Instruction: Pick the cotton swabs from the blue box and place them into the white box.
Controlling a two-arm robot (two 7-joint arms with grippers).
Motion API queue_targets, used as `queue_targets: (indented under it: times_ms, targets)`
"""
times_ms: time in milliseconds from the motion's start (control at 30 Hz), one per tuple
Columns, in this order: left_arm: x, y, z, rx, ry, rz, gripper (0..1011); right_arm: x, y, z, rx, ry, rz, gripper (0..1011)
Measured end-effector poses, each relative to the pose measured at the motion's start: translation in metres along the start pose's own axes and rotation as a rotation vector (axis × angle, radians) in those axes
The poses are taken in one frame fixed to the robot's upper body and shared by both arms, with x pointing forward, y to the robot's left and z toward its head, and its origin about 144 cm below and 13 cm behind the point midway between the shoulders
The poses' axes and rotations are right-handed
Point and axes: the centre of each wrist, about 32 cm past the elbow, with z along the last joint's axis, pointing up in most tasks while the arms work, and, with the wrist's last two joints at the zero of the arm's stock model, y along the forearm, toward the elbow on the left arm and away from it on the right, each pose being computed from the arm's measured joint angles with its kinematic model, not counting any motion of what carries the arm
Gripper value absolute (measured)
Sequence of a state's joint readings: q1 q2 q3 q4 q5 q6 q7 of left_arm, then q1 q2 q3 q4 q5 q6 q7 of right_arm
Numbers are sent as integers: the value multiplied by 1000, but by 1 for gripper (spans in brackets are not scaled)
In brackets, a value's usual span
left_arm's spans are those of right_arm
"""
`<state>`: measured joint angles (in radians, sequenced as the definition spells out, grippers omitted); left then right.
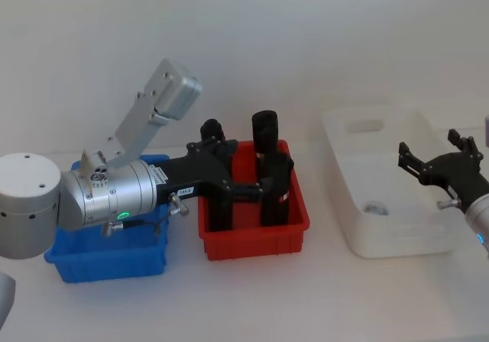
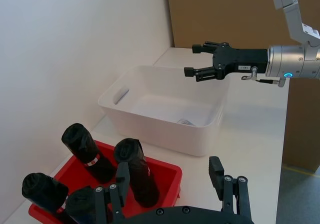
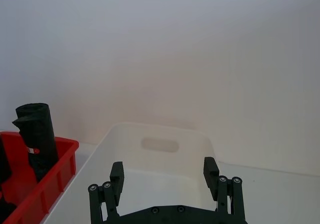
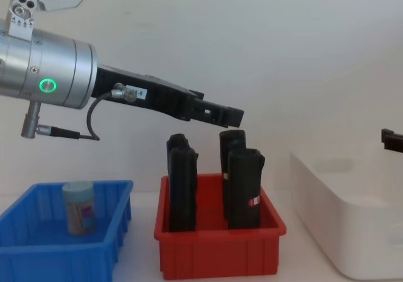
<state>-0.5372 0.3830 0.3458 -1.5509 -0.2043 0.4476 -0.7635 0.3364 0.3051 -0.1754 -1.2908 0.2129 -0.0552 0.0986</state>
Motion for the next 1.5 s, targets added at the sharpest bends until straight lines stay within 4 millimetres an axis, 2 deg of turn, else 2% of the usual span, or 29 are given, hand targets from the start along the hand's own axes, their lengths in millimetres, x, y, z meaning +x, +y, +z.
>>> queue_targets:
  times_ms: [667,1500]
  targets:
    - [-4,-2,-5,-6,-4,25,1004,-5,-9,3,23,5,6,1002]
    - [-46,-13,-49,-94,-42,268,1004,-54,-71,15,19,72,118,1002]
